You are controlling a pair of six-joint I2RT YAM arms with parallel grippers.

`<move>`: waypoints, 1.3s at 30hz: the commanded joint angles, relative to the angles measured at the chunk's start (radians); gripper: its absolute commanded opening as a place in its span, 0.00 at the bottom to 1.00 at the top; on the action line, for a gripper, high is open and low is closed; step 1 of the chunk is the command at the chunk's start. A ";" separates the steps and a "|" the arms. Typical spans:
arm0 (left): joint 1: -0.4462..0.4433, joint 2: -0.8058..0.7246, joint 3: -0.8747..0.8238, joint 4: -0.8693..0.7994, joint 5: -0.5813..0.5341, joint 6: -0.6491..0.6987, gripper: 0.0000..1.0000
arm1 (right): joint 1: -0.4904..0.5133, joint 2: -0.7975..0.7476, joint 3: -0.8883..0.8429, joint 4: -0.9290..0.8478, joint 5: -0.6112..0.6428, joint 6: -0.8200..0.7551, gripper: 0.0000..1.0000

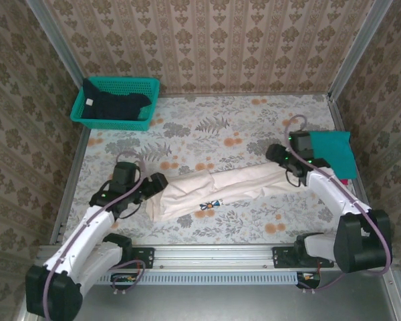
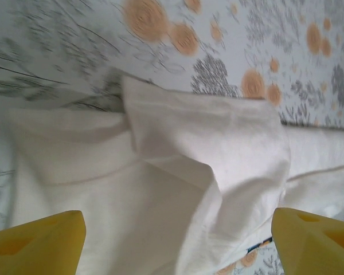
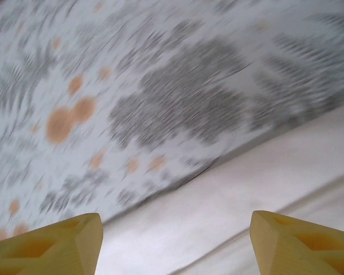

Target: Fold and stack the t-shirts

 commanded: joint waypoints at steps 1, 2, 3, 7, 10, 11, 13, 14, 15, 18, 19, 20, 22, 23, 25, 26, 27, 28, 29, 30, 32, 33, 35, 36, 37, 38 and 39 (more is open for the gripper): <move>-0.065 0.066 0.005 0.135 -0.064 -0.069 0.85 | 0.095 0.074 -0.011 0.018 0.023 0.045 0.69; -0.067 0.100 0.007 0.164 -0.062 -0.081 0.85 | 0.116 0.108 -0.008 0.028 0.022 0.054 0.69; -0.105 0.129 0.010 0.182 -0.062 -0.085 0.85 | 0.132 0.138 -0.003 0.033 0.025 0.063 0.69; -0.138 0.238 0.015 0.215 -0.069 -0.087 0.85 | 0.157 0.259 0.028 0.029 0.023 0.090 0.69; -0.134 0.271 -0.018 0.215 -0.090 -0.088 0.74 | 0.160 0.295 0.038 0.033 0.017 0.094 0.68; -0.131 0.274 -0.032 0.217 -0.091 -0.090 0.68 | 0.160 0.299 0.040 0.034 0.015 0.093 0.67; -0.123 0.264 -0.054 0.215 -0.090 -0.089 0.57 | 0.159 0.307 0.045 0.027 0.020 0.092 0.67; -0.123 0.254 -0.062 0.210 -0.098 -0.087 0.52 | 0.159 0.309 0.047 0.025 0.021 0.088 0.67; -0.122 0.245 -0.068 0.206 -0.106 -0.084 0.48 | 0.159 0.311 0.047 0.026 0.020 0.086 0.67; -0.109 0.200 -0.079 0.173 -0.153 -0.066 0.30 | 0.159 0.320 0.044 0.036 0.009 0.087 0.66; -0.101 0.182 -0.085 0.159 -0.162 -0.062 0.21 | 0.160 0.325 0.047 0.036 0.002 0.086 0.66; -0.095 0.164 -0.094 0.146 -0.164 -0.060 0.15 | 0.159 0.329 0.049 0.035 -0.003 0.086 0.66; -0.088 0.127 -0.111 0.118 -0.160 -0.058 0.10 | 0.160 0.332 0.053 0.032 -0.003 0.084 0.66; -0.086 0.105 -0.123 0.100 -0.161 -0.061 0.09 | 0.160 0.332 0.053 0.031 0.001 0.082 0.66; -0.083 0.060 -0.143 0.069 -0.167 -0.075 0.08 | 0.159 0.338 0.056 0.023 0.011 0.074 0.66; -0.083 0.032 -0.154 0.053 -0.171 -0.086 0.08 | 0.159 0.340 0.059 0.022 0.013 0.073 0.66; -0.083 0.006 -0.165 0.043 -0.178 -0.095 0.08 | 0.160 0.345 0.060 0.018 0.014 0.072 0.66; -0.081 -0.027 -0.179 0.032 -0.188 -0.106 0.08 | 0.160 0.350 0.061 0.018 0.013 0.071 0.66; -0.081 -0.061 -0.195 0.022 -0.203 -0.118 0.06 | 0.159 0.353 0.061 0.020 0.012 0.071 0.65; -0.079 -0.090 -0.207 0.016 -0.215 -0.126 0.04 | 0.160 0.359 0.061 0.022 0.009 0.071 0.65; -0.079 -0.152 -0.229 -0.006 -0.243 -0.143 0.00 | 0.160 0.370 0.065 0.020 0.003 0.072 0.65; -0.079 -0.174 -0.235 -0.016 -0.249 -0.150 0.00 | 0.159 0.373 0.068 0.019 -0.001 0.071 0.65; -0.043 -0.210 -0.242 0.000 -0.211 -0.134 0.11 | 0.158 0.372 0.075 0.013 -0.005 0.067 0.65; -0.035 -0.217 -0.236 0.007 -0.192 -0.124 0.26 | 0.159 0.369 0.080 0.011 -0.008 0.064 0.65; -0.031 -0.218 -0.225 0.012 -0.170 -0.106 0.43 | 0.159 0.365 0.085 0.007 -0.006 0.059 0.65; -0.033 -0.211 -0.203 0.007 -0.158 -0.083 0.56 | 0.159 0.361 0.089 0.003 -0.005 0.053 0.65; -0.034 -0.200 -0.174 -0.016 -0.157 -0.058 0.62 | 0.160 0.358 0.093 -0.003 -0.004 0.050 0.65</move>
